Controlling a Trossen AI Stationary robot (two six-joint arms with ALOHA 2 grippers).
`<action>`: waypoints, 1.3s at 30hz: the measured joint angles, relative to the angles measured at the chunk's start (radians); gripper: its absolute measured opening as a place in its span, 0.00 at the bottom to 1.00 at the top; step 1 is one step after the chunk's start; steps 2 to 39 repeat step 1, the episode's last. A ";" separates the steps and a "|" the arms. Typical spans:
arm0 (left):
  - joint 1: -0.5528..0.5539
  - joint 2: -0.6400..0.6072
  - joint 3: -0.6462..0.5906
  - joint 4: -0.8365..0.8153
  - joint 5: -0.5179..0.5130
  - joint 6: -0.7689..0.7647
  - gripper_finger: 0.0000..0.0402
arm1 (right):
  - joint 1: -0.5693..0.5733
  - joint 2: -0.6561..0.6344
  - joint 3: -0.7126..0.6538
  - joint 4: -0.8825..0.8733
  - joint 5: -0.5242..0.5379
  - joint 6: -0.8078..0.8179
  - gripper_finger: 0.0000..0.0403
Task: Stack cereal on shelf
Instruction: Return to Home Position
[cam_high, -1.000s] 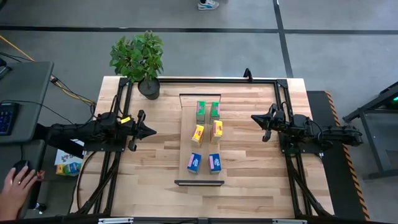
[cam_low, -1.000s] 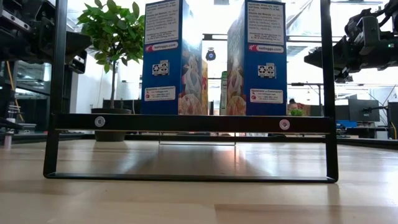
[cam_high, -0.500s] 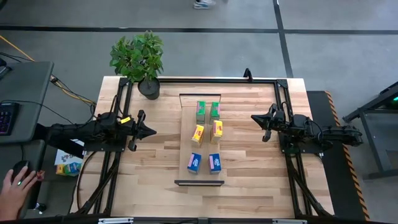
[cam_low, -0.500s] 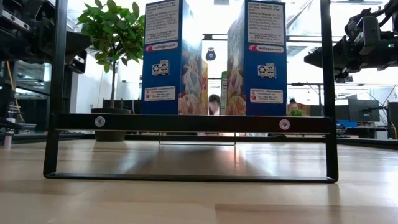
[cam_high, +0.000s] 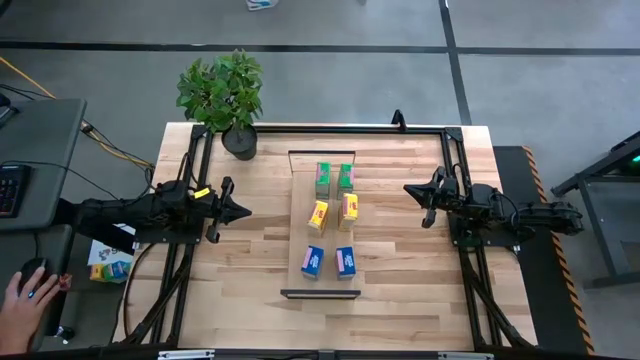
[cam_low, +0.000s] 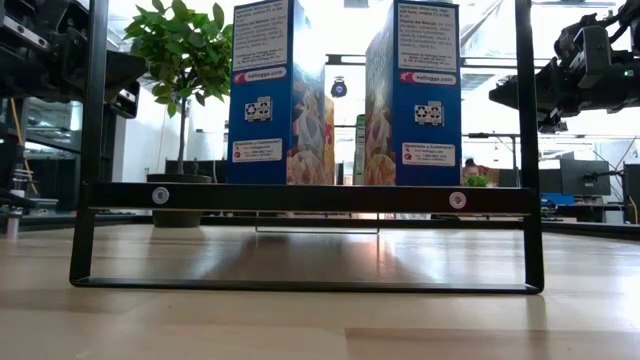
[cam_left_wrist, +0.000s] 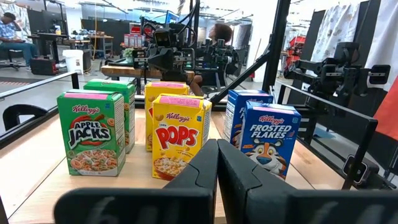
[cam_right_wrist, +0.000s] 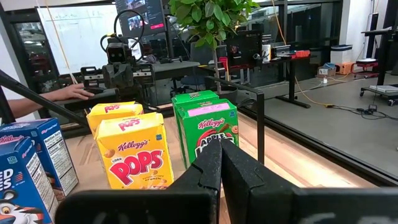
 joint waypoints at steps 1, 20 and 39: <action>0.000 0.000 0.000 0.000 0.000 0.000 0.00 | 0.000 0.000 0.000 0.000 0.000 0.000 0.00; 0.000 0.000 0.000 0.000 0.000 0.000 0.00 | 0.000 0.000 0.000 0.000 0.000 0.000 0.00; 0.000 0.000 0.000 0.000 0.000 0.000 0.00 | 0.000 0.000 0.000 0.000 0.000 0.000 0.00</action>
